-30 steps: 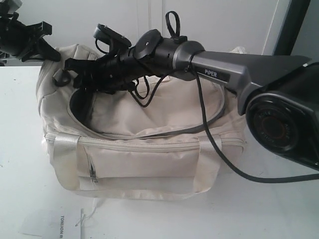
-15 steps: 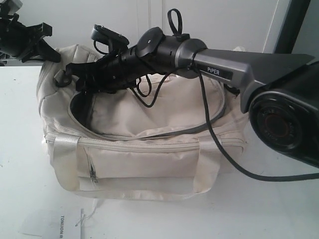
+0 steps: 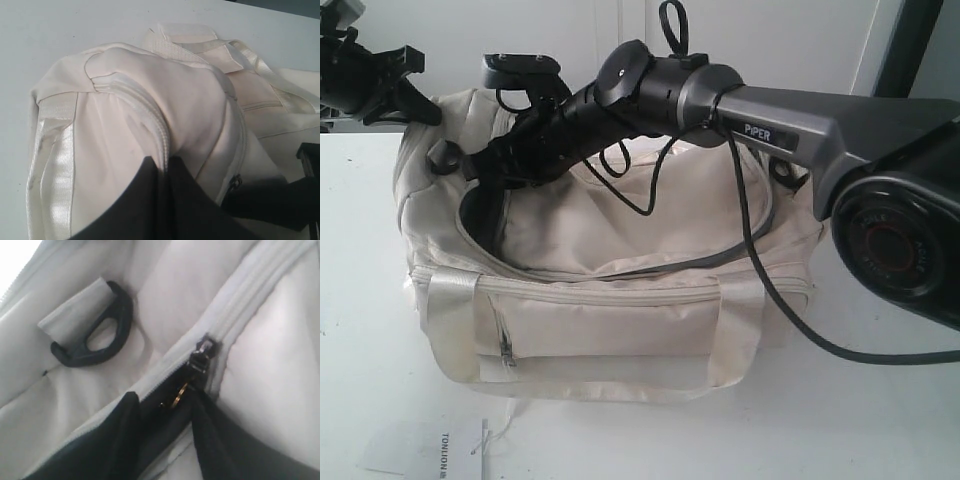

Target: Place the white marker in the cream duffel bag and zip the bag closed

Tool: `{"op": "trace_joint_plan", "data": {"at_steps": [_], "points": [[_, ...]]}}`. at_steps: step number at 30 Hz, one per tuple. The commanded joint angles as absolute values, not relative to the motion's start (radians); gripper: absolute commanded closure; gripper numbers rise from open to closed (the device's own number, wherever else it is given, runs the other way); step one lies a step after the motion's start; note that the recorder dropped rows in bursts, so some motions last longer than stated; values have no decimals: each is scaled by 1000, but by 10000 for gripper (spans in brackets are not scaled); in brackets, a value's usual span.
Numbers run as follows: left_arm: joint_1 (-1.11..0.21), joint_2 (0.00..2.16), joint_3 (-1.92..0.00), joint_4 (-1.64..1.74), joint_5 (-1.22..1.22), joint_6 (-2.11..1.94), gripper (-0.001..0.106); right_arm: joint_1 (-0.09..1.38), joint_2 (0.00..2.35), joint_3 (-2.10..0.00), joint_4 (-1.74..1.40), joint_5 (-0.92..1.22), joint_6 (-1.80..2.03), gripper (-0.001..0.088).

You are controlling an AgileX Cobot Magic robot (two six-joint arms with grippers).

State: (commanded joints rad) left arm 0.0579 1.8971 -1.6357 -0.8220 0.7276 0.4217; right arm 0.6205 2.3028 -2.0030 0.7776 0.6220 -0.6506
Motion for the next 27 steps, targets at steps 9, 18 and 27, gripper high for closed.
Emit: {"op": "trace_joint_plan", "data": {"at_steps": [9, 18, 27], "points": [[58, 1897, -1636, -822, 726, 422, 1050, 648, 2339, -2003, 762, 556, -598, 536], [58, 1897, -1636, -822, 728, 423, 1050, 646, 2363, -2003, 762, 422, -531, 607], [58, 1897, -1636, -822, 728, 423, 1050, 636, 2328, -2003, 749, 585, -467, 868]]}}
